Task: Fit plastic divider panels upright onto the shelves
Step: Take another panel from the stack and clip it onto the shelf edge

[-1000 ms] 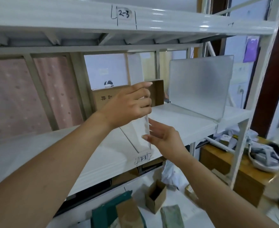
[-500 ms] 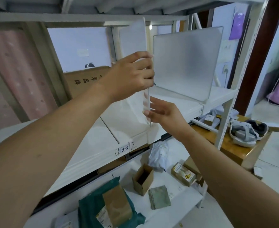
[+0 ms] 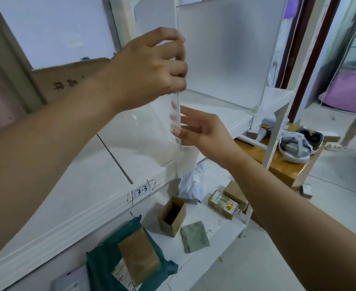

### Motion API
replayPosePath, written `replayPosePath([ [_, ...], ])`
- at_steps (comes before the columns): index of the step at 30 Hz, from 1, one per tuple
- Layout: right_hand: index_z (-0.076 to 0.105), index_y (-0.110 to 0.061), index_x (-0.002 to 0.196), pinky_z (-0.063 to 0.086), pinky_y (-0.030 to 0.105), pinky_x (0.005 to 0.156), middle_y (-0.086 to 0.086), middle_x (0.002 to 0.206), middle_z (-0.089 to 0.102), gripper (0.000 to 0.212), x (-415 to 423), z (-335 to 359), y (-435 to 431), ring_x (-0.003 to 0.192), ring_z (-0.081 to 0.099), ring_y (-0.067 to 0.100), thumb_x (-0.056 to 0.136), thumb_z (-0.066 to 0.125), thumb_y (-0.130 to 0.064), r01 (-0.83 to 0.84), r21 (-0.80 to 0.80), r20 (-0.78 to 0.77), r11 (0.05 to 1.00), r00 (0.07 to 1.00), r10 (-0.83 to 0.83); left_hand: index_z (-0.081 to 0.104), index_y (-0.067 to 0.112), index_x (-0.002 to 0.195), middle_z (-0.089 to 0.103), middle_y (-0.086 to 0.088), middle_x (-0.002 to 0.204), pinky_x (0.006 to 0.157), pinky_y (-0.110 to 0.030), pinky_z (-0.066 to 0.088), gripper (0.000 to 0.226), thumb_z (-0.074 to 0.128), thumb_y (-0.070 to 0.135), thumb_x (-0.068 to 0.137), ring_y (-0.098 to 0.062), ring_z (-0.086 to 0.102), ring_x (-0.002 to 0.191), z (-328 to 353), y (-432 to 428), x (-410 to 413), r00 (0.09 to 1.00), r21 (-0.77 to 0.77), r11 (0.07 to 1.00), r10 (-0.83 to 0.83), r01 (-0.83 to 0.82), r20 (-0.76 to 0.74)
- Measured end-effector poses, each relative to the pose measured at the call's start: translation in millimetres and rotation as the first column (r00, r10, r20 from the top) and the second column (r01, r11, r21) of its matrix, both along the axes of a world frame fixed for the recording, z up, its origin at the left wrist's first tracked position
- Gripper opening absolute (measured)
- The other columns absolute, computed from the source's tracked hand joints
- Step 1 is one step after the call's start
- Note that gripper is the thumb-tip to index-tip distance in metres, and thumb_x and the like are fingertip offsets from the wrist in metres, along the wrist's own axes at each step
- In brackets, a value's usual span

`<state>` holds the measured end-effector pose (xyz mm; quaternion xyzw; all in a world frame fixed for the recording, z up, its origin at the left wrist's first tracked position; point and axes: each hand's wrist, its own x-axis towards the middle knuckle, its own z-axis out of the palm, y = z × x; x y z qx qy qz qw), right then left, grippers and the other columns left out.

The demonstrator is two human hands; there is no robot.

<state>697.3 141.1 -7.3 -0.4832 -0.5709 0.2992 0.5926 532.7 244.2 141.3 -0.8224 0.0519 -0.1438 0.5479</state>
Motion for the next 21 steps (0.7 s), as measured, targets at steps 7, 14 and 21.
replayPosePath([
  [7, 0.058, -0.030, 0.148, 0.064, 0.047, 0.089, -0.001, 0.133, 0.073, 0.060, 10, -2, 4, 0.114, 0.075, 0.018, 0.093, 0.080, -0.022, -0.049, 0.045, 0.047, 0.998, 0.998, 0.046, 0.074, 0.005, 0.105, 0.071, -0.016, 0.100, 0.120, -0.051, 0.042, 0.040, 0.036, -0.006, 0.115, -0.036, 0.065, 0.108, 1, -4, 4, 1.000, 0.035, 0.999, 0.012, -0.012, 0.019],
  [14, 0.058, -0.036, 0.147, 0.065, 0.047, 0.088, -0.008, 0.130, 0.074, 0.062, 17, -2, 9, 0.111, 0.075, 0.011, 0.090, 0.077, -0.023, -0.126, 0.061, 0.078, 0.990, 0.990, 0.121, 0.075, 0.008, 0.106, 0.071, -0.014, 0.104, 0.118, -0.049, 0.043, 0.035, 0.043, -0.003, 0.114, -0.035, 0.063, 0.115, -1, -25, 6, 0.990, 0.041, 0.990, 0.129, -0.132, 0.064],
  [21, 0.058, -0.033, 0.148, 0.063, 0.047, 0.092, -0.008, 0.132, 0.073, 0.063, 20, 9, 12, 0.109, 0.075, 0.008, 0.090, 0.078, -0.021, -0.180, 0.050, 0.081, 0.982, 0.981, 0.176, 0.078, 0.008, 0.109, 0.072, -0.014, 0.109, 0.118, -0.050, 0.042, 0.033, 0.046, 0.001, 0.114, -0.036, 0.061, 0.123, 0, -42, 8, 0.954, -0.052, 0.966, 0.258, -0.253, 0.154],
])
